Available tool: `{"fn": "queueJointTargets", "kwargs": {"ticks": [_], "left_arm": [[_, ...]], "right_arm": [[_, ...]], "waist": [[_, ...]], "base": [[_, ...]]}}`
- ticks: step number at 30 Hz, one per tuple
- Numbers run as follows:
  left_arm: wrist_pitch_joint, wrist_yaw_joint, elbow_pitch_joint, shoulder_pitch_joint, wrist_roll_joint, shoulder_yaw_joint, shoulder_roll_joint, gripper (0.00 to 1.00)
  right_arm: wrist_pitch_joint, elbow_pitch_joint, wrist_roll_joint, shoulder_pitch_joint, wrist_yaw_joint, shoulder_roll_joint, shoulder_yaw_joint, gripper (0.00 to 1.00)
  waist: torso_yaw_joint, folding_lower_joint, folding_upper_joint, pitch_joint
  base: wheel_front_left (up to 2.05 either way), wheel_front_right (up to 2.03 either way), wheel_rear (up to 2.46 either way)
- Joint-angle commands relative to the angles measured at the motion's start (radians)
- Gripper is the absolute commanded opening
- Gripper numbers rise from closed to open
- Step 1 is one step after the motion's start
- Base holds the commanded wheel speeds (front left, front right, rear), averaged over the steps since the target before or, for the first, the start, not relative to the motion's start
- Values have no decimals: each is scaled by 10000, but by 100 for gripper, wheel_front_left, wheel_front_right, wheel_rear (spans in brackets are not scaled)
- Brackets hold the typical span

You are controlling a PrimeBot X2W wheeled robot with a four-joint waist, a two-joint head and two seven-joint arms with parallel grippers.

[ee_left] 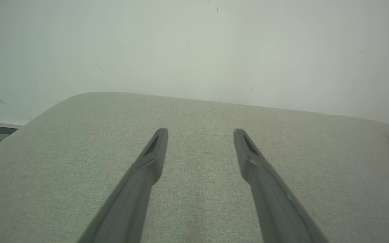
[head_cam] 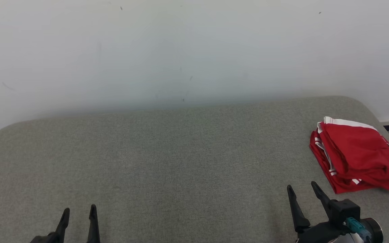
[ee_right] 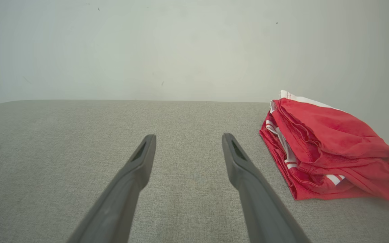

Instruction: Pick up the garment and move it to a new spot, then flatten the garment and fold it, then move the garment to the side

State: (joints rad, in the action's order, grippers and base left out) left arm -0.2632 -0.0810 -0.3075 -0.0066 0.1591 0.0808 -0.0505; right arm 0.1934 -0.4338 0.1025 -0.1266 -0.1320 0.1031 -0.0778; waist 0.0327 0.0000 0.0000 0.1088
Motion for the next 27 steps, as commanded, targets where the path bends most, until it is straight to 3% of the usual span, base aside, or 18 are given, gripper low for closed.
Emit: {"fn": "queueJointTargets", "kwargs": {"ticks": [1,5,6,13,27], "left_arm": [[-11,-55,27,47,-24,41,-2,100],[-11,-33,29,76,-89,67,-2,100],[5,-43,-11,-4,-1,32,2,0],[163,-48,-603,307,228,49,102,0],[794,-129,-387,45,2736,98,81,0]], "right_arm": [[11,-9,1,42,32,-23,-3,100],[-7,22,-94,62,32,-51,30,100],[0,-7,-1,1,0,-22,20,0],[-80,-540,214,507,0,-58,66,0],[-609,-106,2815,425,3,-140,398,0]], "waist": [[-7,0,0,-16],[-5,0,0,-30],[-4,0,0,-32],[-6,0,0,-47],[-40,0,0,-157]], "base": [[0,0,0],[0,0,0],[0,0,0],[0,0,0],[0,0,0]]}}
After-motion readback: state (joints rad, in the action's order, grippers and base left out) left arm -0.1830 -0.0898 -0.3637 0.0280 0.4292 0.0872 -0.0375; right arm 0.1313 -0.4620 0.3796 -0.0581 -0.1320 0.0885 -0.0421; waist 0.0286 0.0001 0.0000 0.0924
